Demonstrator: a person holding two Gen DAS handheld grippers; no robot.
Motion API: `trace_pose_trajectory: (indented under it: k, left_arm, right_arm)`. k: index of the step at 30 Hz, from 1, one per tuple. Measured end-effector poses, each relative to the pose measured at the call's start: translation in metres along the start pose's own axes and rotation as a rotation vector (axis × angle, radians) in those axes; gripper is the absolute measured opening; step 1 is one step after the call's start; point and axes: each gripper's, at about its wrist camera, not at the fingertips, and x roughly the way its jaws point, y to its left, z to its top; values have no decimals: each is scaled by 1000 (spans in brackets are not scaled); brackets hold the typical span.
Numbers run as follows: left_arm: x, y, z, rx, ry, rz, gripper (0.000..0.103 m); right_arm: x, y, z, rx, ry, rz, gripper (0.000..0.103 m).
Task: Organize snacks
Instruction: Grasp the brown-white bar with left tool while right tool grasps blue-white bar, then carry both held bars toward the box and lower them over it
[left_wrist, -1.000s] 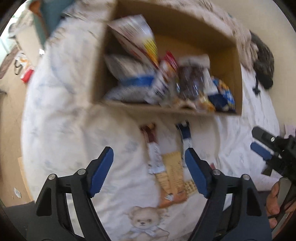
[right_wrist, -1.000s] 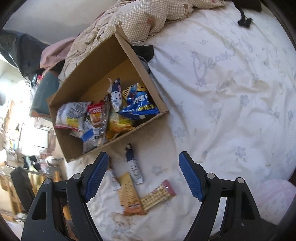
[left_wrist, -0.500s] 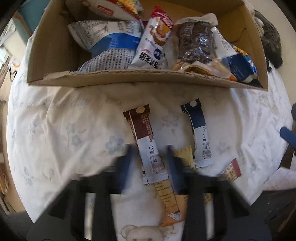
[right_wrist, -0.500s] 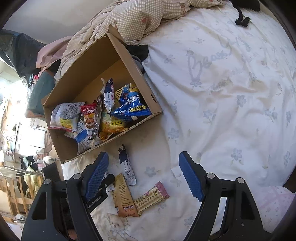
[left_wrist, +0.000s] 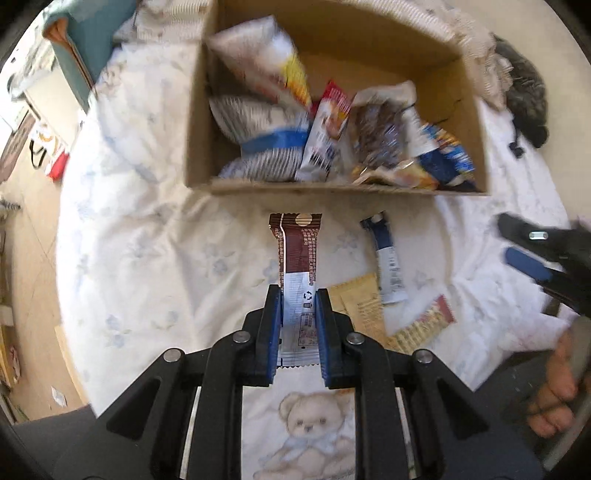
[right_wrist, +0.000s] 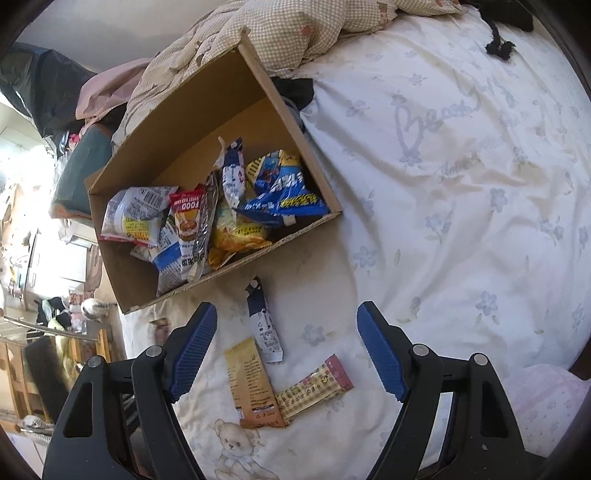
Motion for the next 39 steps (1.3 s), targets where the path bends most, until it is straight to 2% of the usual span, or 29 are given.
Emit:
trace_pose_trajectory:
  k: [5, 9, 14, 22, 26, 28, 29, 39]
  left_arm:
    - [-38, 8, 0, 49, -67, 52, 14]
    - [-37, 22, 3, -18, -73, 60, 14]
    - [-34, 33, 12, -80, -86, 55, 15]
    - [-32, 31, 20, -95, -101, 46, 15]
    - [-28, 32, 21, -101, -95, 50, 15]
    - [-26, 33, 21, -105, -87, 53, 15]
    - [-24, 33, 21, -107, -81, 58, 15]
    - [-17, 34, 21, -105, -83, 92, 15]
  right_arm:
    - [12, 8, -2, -38, 32, -10, 81]
    - [31, 16, -3, -52, 79, -22, 81]
    - [62, 34, -4, -137, 145, -101, 79]
    - [106, 63, -9, -235, 206, -133, 62]
    - [130, 68, -15, -282, 242, -203, 51]
    - [133, 70, -17, -341, 223, -274, 28]
    - [131, 71, -17, -354, 214, -280, 17]
    - [98, 72, -21, -341, 176, -198, 17]
